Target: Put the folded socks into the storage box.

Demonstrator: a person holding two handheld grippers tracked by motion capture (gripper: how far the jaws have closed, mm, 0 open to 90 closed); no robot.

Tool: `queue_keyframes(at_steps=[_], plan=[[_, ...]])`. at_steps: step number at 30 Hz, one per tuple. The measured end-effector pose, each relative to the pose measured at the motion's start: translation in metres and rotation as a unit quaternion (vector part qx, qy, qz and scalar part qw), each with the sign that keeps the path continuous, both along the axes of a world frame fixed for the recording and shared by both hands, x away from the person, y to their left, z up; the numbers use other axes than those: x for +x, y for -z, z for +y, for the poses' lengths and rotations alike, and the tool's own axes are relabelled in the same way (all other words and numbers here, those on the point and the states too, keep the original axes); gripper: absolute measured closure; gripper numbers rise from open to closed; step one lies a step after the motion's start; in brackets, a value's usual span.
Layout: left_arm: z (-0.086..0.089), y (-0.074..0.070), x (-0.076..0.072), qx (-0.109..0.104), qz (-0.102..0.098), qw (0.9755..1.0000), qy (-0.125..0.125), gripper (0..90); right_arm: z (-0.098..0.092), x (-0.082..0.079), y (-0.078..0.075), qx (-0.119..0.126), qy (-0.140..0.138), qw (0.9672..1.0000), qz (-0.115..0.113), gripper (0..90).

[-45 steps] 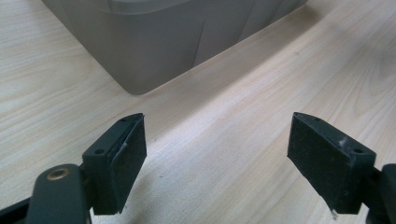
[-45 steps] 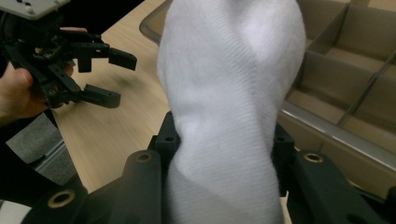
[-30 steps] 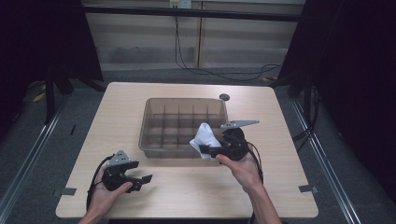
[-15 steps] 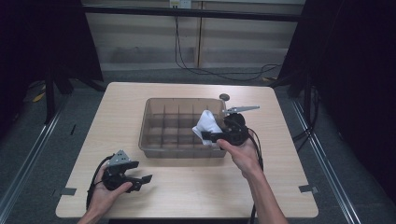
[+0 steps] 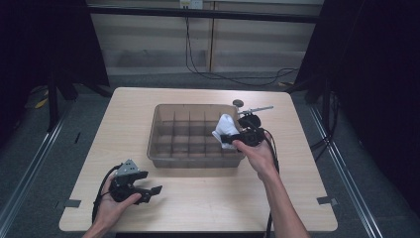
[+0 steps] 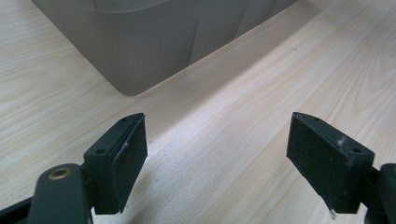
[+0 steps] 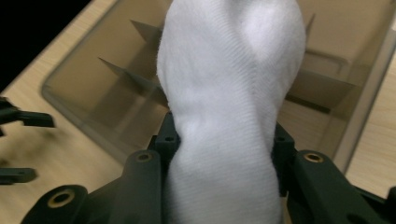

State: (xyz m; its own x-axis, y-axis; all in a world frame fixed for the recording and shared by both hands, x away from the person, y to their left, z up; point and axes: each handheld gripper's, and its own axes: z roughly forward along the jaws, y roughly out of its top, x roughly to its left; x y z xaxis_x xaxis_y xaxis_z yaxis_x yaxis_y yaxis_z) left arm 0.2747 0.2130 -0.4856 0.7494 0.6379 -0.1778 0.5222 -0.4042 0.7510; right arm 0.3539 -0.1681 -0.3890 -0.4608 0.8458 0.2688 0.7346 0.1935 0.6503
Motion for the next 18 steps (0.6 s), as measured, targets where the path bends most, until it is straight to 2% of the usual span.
queue_keyframes(at_steps=[3,7,12,14,16,18], plan=[[0.000,0.000,0.000,0.001,0.001,1.0000,0.002,20.1,0.001,0.006,0.007,-0.026,0.009,0.9995,0.014,59.4],[0.000,0.000,0.000,0.001,0.001,1.0000,0.002,20.2,0.001,0.011,0.017,-0.043,0.019,0.9983,0.033,59.4],[-0.001,0.000,-0.001,0.001,0.000,1.0000,0.004,20.4,0.001,0.011,0.027,-0.060,0.024,0.9967,0.049,59.3],[-0.001,0.000,-0.001,0.001,0.000,1.0000,0.004,20.4,0.000,0.012,0.034,-0.059,0.025,0.9962,0.059,59.2],[-0.001,0.001,0.000,0.001,0.001,1.0000,0.003,20.4,0.000,0.012,0.040,-0.074,0.032,0.9945,0.068,59.2],[-0.001,0.001,0.000,0.004,0.002,1.0000,0.003,20.5,-0.001,0.014,0.043,-0.072,0.032,0.9944,0.070,59.2]])
